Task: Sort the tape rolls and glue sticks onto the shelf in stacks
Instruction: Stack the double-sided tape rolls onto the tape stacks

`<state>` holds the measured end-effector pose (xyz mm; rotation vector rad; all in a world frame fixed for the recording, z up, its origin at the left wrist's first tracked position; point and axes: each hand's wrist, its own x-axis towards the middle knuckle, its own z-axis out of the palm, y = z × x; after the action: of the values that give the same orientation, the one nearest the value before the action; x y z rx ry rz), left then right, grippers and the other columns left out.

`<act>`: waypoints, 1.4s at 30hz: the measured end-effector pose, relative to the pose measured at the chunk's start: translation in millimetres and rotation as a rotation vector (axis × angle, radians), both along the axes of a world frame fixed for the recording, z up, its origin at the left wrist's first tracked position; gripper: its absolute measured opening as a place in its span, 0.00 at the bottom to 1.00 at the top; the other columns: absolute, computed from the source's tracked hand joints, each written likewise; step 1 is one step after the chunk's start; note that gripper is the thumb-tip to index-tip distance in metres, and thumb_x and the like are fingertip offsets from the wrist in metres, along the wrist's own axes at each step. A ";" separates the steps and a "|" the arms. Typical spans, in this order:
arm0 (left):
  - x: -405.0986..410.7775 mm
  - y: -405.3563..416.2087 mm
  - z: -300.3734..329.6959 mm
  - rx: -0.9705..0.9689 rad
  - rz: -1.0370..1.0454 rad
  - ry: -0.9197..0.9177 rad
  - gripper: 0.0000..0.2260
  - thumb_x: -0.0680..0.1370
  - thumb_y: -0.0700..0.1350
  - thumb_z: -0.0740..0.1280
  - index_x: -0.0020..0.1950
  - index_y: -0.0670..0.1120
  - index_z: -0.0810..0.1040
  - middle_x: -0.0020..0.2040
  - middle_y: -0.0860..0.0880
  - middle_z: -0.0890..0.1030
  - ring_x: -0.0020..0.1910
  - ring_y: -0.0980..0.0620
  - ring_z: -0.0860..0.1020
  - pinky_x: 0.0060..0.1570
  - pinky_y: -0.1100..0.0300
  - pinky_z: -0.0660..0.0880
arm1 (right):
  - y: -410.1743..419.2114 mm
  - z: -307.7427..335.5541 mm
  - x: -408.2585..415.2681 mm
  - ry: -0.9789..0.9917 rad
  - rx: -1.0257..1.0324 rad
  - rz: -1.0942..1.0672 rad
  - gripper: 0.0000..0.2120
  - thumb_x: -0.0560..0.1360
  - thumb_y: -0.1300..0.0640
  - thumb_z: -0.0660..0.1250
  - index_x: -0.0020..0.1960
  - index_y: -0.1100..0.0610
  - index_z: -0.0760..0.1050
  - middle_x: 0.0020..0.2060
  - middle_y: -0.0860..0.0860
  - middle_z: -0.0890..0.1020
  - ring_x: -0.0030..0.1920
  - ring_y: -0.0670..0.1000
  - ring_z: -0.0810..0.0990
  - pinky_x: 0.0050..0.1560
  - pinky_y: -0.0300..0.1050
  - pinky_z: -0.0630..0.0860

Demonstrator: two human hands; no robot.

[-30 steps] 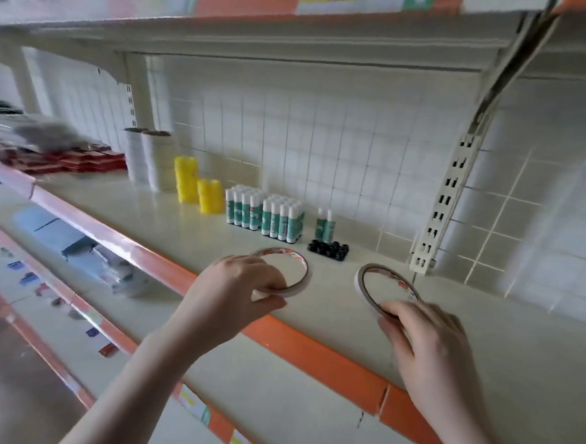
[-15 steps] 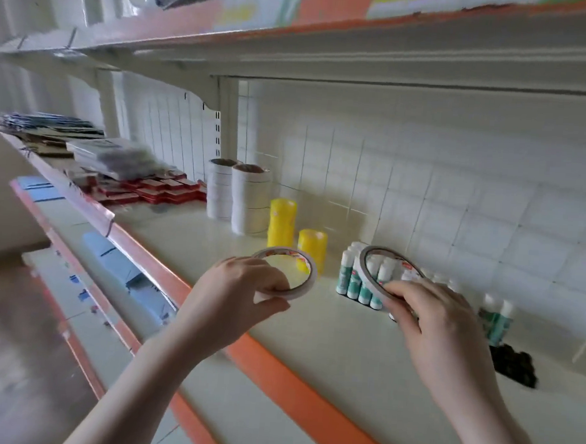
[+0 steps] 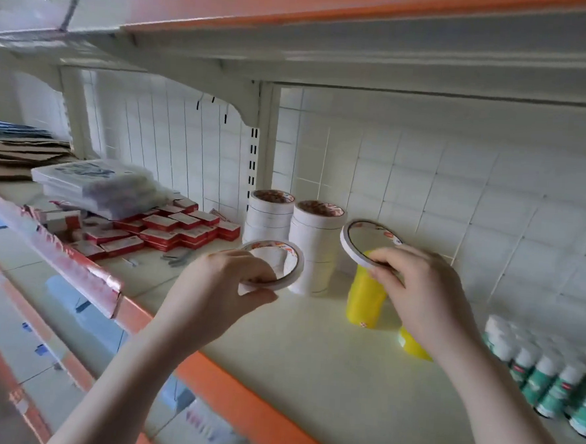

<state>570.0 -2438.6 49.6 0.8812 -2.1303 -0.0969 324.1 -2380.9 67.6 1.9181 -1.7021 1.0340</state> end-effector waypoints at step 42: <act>11.6 -186.4 66.8 0.115 -0.134 -0.051 0.07 0.68 0.45 0.75 0.46 0.51 0.83 0.40 0.55 0.80 0.41 0.57 0.75 0.43 0.70 0.68 | -102.8 17.0 40.9 0.008 -0.073 -0.222 0.10 0.72 0.57 0.69 0.51 0.57 0.81 0.45 0.50 0.82 0.46 0.53 0.78 0.47 0.40 0.68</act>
<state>581.6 -2625.0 116.4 0.8138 -2.2486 -0.2700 365.0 -2483.6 84.6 1.6420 -1.7989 0.9877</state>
